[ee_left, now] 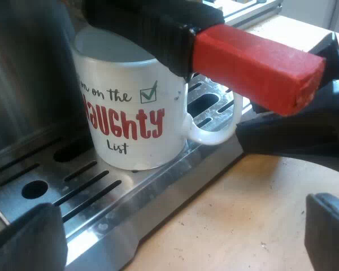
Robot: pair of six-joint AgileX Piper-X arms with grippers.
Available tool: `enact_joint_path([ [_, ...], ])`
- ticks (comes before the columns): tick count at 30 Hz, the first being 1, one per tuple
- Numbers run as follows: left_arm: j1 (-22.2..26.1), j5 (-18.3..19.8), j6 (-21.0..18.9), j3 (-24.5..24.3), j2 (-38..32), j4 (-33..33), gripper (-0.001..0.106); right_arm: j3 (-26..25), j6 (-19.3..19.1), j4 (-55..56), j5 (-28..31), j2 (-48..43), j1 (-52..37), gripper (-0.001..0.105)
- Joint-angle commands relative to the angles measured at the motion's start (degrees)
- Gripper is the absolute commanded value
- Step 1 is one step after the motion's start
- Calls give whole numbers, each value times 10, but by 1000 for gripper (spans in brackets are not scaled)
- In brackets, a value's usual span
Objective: Place mug into machine
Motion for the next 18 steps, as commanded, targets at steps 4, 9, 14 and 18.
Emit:
enact_joint_path([
  [4,-2,3,-1,0,0,-11,87,10,-13,-97,8,34,-2,52],
  [9,-2,3,-1,0,0,-11,87,10,-17,-191,8,82,-25,52],
  [14,-2,3,-1,0,0,-11,87,-1,-17,-215,-19,105,-45,52],
  [18,-2,3,-1,0,0,-13,87,-17,-17,-215,-41,120,-54,52],
])
